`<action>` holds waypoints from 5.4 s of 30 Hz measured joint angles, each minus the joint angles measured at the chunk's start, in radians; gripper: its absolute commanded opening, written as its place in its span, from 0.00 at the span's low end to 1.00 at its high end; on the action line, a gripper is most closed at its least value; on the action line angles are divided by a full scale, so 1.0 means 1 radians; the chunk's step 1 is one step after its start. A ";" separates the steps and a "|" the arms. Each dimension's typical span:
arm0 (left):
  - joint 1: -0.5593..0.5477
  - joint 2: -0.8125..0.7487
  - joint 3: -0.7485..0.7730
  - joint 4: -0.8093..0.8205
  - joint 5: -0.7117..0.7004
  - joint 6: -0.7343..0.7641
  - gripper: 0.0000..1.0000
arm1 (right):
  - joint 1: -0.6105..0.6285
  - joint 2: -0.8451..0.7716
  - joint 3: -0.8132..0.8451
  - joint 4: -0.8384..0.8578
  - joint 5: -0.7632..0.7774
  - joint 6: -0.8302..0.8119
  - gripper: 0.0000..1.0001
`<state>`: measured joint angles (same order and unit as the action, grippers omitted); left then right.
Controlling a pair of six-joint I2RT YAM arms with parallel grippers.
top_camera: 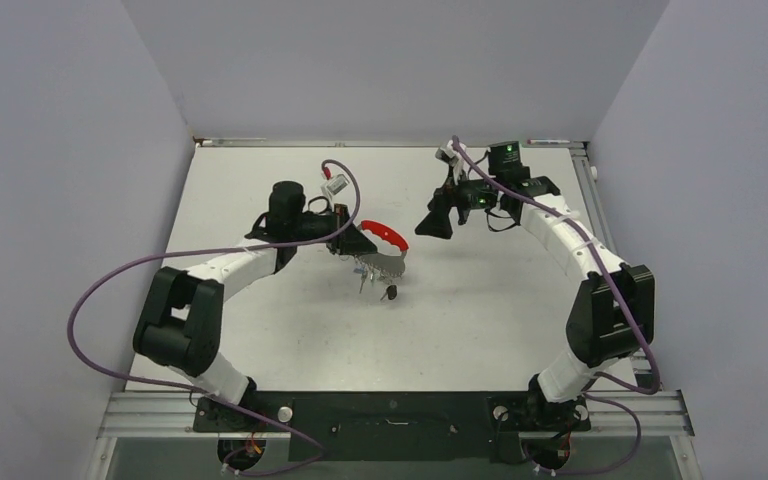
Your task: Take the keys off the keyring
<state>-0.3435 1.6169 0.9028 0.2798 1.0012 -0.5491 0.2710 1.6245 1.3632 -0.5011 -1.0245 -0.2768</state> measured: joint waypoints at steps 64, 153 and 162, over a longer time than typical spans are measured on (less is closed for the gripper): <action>0.357 -0.357 -0.070 0.177 0.010 0.185 0.96 | 0.192 0.009 0.055 0.379 -0.039 0.660 0.05; -0.001 -0.276 0.097 -0.608 -0.325 0.931 0.00 | 0.154 0.076 -0.467 0.980 -0.078 0.947 0.41; -0.020 -0.206 0.224 -0.851 -0.372 1.182 0.00 | 0.133 0.076 -0.484 0.904 -0.079 0.819 0.68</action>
<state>-0.3634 1.4105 1.1267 -0.5709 0.6292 0.6327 0.4038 1.7000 0.8791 0.4034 -1.1034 0.5426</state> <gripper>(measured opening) 0.020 0.616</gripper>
